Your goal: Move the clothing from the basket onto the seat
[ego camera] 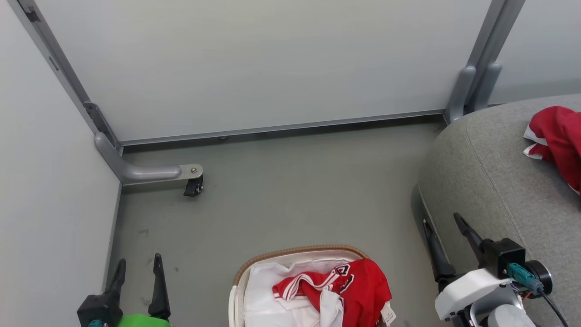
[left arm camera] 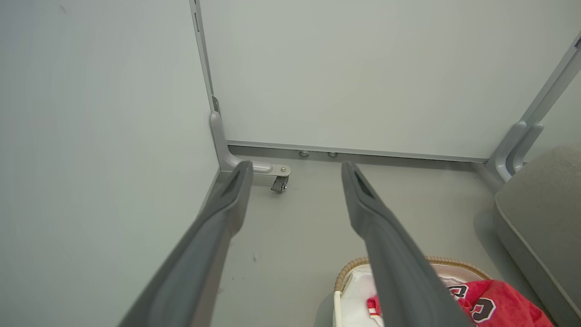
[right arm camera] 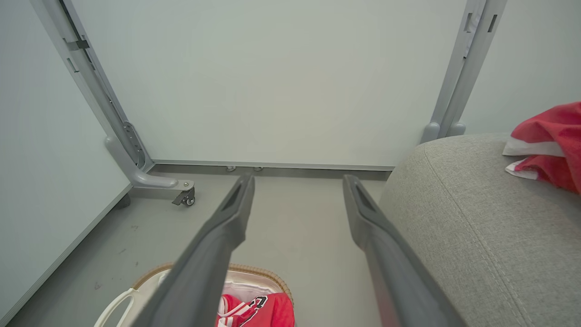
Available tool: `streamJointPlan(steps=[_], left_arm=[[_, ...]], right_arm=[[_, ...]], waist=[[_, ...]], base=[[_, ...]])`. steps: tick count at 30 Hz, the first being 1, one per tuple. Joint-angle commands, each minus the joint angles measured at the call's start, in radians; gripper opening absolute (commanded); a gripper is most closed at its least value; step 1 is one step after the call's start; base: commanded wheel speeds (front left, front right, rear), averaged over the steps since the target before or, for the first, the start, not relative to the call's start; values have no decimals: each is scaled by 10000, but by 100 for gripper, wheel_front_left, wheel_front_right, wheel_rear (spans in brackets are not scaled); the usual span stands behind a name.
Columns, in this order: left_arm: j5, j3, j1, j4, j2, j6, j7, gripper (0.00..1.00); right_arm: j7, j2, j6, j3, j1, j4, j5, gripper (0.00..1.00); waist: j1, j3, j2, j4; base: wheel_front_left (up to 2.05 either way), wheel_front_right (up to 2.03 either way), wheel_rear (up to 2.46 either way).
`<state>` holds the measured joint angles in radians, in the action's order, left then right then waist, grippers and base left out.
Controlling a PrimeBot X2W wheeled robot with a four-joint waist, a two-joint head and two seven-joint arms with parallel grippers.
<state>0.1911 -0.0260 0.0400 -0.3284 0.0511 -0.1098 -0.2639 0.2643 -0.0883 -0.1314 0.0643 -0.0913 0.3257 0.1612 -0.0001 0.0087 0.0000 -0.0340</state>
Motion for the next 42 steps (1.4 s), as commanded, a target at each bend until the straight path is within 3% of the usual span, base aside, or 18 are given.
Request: streamJointPlan(steps=[1, 15, 27, 42], left_arm=[[78, 82, 12, 53, 1, 18, -9, 100], [712, 2095, -2103, -592, 11, -145, -7, 100], [681, 3454, -4180, -2132, 26, -220, -9, 100], [1713, 5085, -6144, -4332, 200, -216, -9, 100]], right_arm=[[3, -11, 14, 5, 23, -7, -29, 100], [3, 147, 14, 308, -1571, -699, -97, 100], [3, 356, 12, 626, -3052, -1436, 91, 100], [3, 372, 14, 960, -3657, -1896, 626, 100]], waist=[[1, 83, 0, -45], [1, 2360, 0, -904], [1, 4600, 0, -2126], [1, 6702, 0, -3306]], base=[[0, 0, 0], [0, 0, 0], [0, 0, 0], [0, 0, 0]])
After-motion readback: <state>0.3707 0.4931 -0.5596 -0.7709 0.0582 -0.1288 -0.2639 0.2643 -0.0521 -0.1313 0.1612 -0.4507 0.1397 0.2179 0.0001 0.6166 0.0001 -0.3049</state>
